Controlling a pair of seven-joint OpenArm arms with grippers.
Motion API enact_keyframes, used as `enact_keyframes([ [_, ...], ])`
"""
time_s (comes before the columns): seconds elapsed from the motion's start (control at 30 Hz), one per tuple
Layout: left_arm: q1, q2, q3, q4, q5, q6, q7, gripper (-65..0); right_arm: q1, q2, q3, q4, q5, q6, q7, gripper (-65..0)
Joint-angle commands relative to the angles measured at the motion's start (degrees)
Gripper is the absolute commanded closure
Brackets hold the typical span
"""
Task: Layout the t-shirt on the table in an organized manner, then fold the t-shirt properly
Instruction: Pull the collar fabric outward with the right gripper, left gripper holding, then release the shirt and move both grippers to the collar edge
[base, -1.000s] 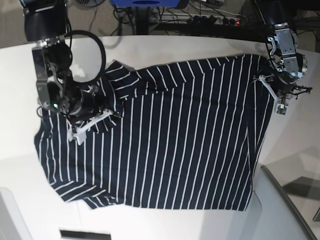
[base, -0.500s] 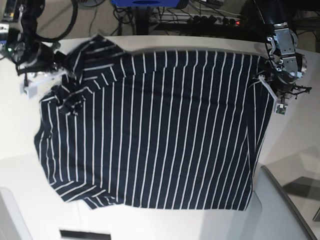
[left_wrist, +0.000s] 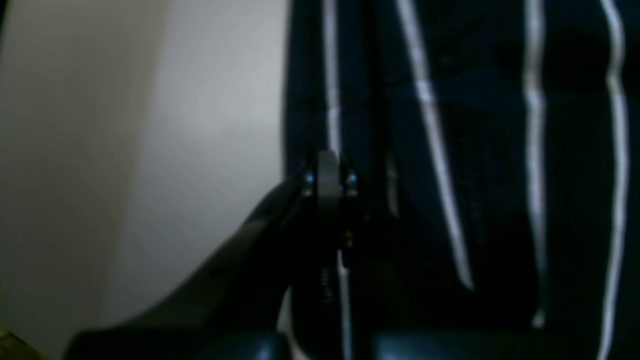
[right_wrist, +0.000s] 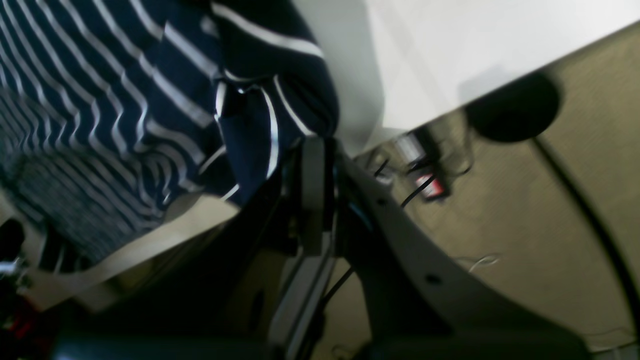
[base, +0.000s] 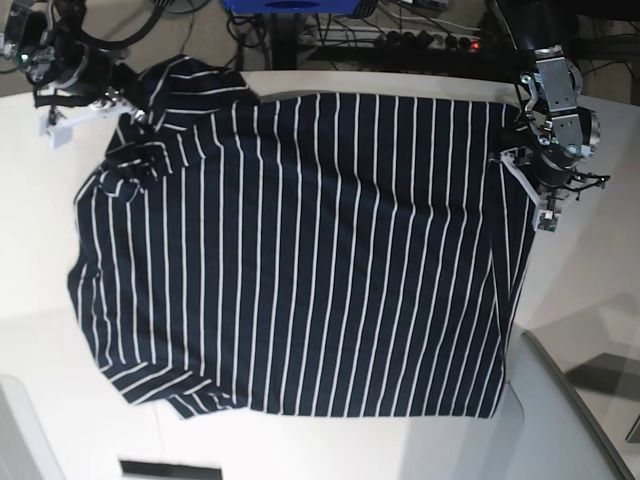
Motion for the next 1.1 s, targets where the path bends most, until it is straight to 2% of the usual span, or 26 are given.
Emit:
enact_keyframes([
  [0.0, -0.88, -0.61, -0.11, 2.16, -0.31, 0.48, -0.90, 0.0, -0.61, -0.50, 1.94, 0.98, 1.17, 0.07, -0.42, -1.8],
  [0.07, -0.97, -0.17, -0.11, 3.39, -0.31, 0.48, -0.90, 0.0, -0.88, -1.55, 6.25, 0.98, 6.09, 0.07, -3.14, -6.8],
  [0.17, -1.15, -0.17, -0.11, 4.53, -0.31, 0.48, -0.90, 0.0, -1.31, -1.46, 12.93, 1.24, 14.79, 0.07, -4.64, -17.1],
  [0.23, -1.23, -0.08, -0.11, 4.71, -0.31, 0.48, -0.90, 0.0, -1.31, -1.37, 16.80, 2.12, 18.40, 0.07, -3.93, -21.0],
  [0.27, -1.32, 0.01, -0.11, 4.79, -0.31, 0.48, -0.90, 0.0, -0.96, -1.29, 17.85, 3.00, 18.57, 0.07, -3.05, -20.9],
  [0.33, -1.59, 0.98, -0.11, 4.88, -0.39, 0.48, -0.90, 0.0, 0.44, -0.85, 17.85, 5.11, 17.96, 0.33, -0.50, -20.9],
  [0.4, -2.99, 2.74, 0.50, 4.88, -0.39, 0.48, -0.90, 0.0, 3.78, 1.35, 16.01, 5.02, 17.08, 0.42, 0.37, -20.9],
  [0.5, -3.61, 4.58, 4.11, 4.27, -0.39, 0.48, -0.90, 0.0, 10.20, 6.89, 7.83, 2.56, 12.59, 0.42, 0.64, -20.9],
  [0.63, -3.87, 6.60, 10.35, 4.27, -0.39, 0.74, -0.99, 0.0, 18.55, 11.37, -2.01, -4.56, 3.36, 0.42, 4.86, -20.6],
  [0.7, -5.28, 7.57, 12.90, 3.91, -0.39, 0.83, -0.99, 0.0, 23.48, 13.48, -6.32, -12.03, -2.26, 0.42, 8.64, -16.2],
  [0.73, -6.33, 8.19, 13.60, 2.86, -0.39, 0.83, -0.99, 0.0, 25.59, 14.54, -7.82, -16.25, -4.81, 0.42, 10.31, -10.7],
  [0.8, -8.35, 8.36, 13.69, -0.39, -0.22, 0.92, -0.99, 0.0, 28.75, 15.15, -8.17, -24.34, -6.92, 0.42, 12.16, 0.0],
  [0.87, -10.38, 7.92, 13.69, -3.65, 0.05, 1.89, -0.99, 0.0, 30.16, 16.03, -8.08, -29.79, -7.27, 0.42, 13.74, -0.9],
  [0.97, -11.52, 5.99, 13.95, -7.25, -0.22, 5.49, -1.25, 0.0, 30.33, 17.00, -8.34, -34.62, -7.27, 0.42, 17.08, -0.5],
  [1.07, -13.28, 4.76, 13.87, -10.50, -0.22, 5.93, -1.34, 0.0, 30.60, 17.00, -8.34, -37.61, -7.27, 0.42, 18.75, -0.2],
])
